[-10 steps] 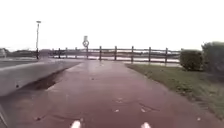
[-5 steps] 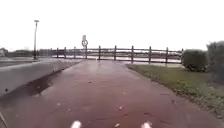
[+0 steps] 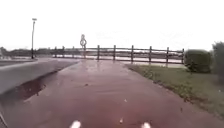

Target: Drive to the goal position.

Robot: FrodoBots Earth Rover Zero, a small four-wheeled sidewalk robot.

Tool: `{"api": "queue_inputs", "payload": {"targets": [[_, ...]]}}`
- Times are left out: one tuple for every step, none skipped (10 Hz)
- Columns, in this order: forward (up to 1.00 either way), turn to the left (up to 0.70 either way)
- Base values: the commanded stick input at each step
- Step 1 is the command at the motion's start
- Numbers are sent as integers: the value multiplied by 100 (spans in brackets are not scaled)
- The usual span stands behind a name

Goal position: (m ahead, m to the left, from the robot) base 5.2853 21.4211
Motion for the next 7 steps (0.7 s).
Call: {"api": "queue_inputs", "payload": {"targets": [[50, 50], [50, 50], [50, 50], [50, 50], [50, 28], [50, 5], [50, 0]]}}
